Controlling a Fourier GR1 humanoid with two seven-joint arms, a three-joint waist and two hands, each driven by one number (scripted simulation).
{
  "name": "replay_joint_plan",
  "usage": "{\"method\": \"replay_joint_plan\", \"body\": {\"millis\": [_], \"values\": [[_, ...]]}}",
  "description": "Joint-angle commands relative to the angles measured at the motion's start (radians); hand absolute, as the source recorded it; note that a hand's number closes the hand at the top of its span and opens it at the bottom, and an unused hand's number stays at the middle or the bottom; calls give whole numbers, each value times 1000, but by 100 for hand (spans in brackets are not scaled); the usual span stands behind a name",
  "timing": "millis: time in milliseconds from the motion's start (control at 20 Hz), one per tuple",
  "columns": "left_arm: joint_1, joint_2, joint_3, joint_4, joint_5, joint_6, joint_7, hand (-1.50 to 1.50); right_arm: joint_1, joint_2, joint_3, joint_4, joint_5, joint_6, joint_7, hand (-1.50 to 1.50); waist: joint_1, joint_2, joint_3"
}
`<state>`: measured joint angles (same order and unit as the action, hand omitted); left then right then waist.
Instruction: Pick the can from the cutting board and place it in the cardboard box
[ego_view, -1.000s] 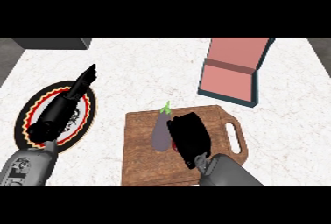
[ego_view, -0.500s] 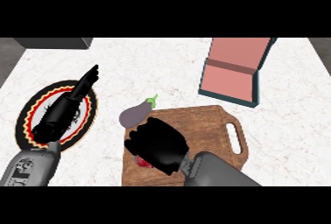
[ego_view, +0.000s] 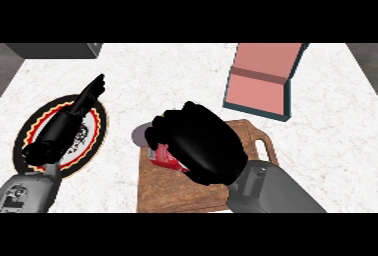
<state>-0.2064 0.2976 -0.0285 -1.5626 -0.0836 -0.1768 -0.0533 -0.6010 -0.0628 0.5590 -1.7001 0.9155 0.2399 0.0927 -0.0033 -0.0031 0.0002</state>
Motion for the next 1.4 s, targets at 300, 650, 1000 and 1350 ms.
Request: {"method": "replay_joint_plan", "body": {"millis": [300, 650, 1000, 1350], "values": [[11, -9, 7, -6, 8, -19, -12, 0, -175, 17, -432, 117, -100, -31, 141, 150, 13, 6, 0], [-23, -45, -15, -10, -22, -9, 21, 0, -359, -83, -562, 403, -93, -53, 71, 150, 15, 6, 0], [-10, -39, -4, 7, -34, -5, 6, 0, -405, -232, -541, 675, -62, 118, -27, 150, 20, 8, -1], [-40, -13, 23, 17, -6, -51, -23, 0, -514, -312, -532, 1041, -11, 148, -221, 150, 47, 18, 0]]}}
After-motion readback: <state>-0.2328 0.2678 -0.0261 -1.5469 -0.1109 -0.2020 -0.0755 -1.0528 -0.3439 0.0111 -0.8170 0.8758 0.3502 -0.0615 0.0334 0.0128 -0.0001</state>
